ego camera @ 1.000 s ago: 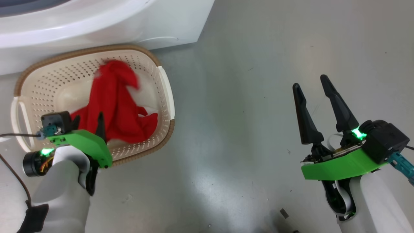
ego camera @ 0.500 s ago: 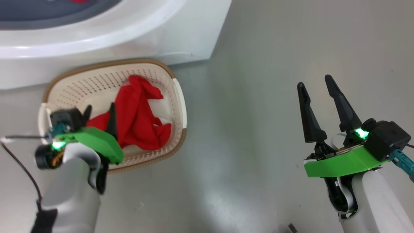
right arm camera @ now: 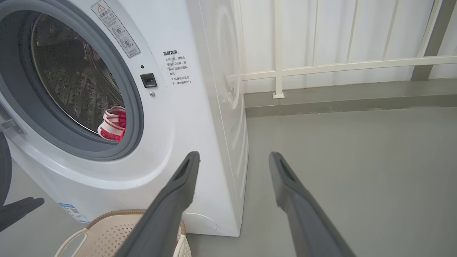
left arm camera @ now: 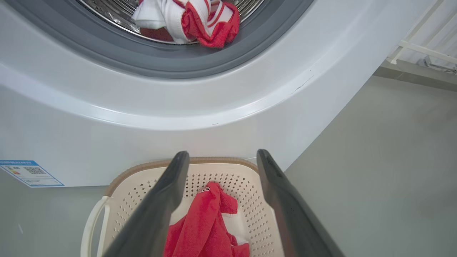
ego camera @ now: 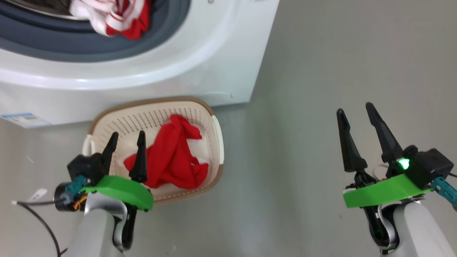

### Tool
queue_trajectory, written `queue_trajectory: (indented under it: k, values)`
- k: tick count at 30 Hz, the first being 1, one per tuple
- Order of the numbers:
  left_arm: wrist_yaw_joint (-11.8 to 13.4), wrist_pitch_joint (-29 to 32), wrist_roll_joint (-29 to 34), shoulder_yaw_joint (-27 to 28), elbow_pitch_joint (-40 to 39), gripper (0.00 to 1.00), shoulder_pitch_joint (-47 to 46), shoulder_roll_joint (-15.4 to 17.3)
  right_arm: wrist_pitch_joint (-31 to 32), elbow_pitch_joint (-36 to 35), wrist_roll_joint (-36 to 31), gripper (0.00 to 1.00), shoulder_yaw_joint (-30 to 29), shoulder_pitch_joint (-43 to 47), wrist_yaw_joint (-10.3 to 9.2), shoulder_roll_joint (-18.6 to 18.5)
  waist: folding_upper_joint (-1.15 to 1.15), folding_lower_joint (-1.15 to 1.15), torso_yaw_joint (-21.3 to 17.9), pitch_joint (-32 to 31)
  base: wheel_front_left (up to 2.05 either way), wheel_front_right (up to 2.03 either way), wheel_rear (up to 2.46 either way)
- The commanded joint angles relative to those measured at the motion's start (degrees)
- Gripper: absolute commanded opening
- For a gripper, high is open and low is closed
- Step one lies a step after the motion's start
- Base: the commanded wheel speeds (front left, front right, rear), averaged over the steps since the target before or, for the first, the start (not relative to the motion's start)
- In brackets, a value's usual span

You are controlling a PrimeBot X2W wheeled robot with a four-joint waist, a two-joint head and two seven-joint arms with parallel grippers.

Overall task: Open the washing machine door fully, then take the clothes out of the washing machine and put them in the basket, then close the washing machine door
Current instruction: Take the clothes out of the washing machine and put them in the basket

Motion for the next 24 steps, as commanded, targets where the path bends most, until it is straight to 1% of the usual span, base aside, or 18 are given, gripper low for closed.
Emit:
queue_trajectory:
  k: [1,5,11,18,24]
  values:
    - [0.2,-0.7,1.0,2.0,-3.5,1.0,2.2,1.0,-0.4,-1.0,-0.7,1.0,0.5,1.1,0.35,-0.1,0.0,0.0,2.1,-4.1,0.0,0.0,0.0]
    - [-0.1,-0.7,2.0,2.7,-8.1,1.0,5.9,0.6,-0.4,-0.9,-1.4,1.0,0.0,2.2,0.35,-0.1,0.0,0.0,2.9,-6.5,0.0,0.0,0.0]
    - [0.3,-0.7,2.7,3.9,-13.5,1.0,9.6,0.3,-0.4,-1.1,-3.2,1.0,-1.6,3.5,0.35,-0.1,0.0,0.0,3.7,-9.6,0.0,0.0,0.0]
    - [1.3,-0.7,3.3,5.6,-22.6,1.0,13.5,0.2,-0.4,-1.4,-5.7,1.0,-3.1,5.2,0.35,-0.1,0.0,0.0,4.3,-12.6,0.0,0.0,0.0]
    - [3.0,-0.7,3.5,6.6,-29.6,1.0,17.9,0.2,-0.4,-1.9,-6.6,1.0,-3.4,7.6,0.35,-0.1,0.0,0.0,4.5,-15.6,0.0,0.0,0.0]
